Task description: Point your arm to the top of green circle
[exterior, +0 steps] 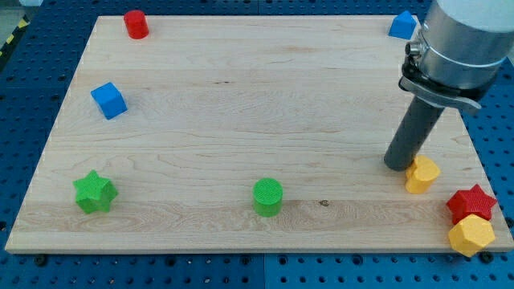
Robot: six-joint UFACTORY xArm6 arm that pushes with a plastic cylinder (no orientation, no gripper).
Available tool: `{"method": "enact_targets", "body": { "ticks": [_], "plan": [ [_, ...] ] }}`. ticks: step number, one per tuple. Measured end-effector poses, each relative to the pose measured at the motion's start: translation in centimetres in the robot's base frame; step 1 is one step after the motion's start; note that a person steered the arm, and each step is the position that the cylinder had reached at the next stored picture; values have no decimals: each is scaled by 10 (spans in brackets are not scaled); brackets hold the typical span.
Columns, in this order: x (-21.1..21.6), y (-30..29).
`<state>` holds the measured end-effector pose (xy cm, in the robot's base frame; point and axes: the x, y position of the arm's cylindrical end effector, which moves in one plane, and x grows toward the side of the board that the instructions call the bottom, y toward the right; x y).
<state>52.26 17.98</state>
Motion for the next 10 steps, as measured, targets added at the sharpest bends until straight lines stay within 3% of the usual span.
{"method": "enact_targets", "body": {
  "ticks": [3, 7, 10],
  "plan": [
    [6, 46],
    [0, 49],
    [0, -2]
  ]
}}
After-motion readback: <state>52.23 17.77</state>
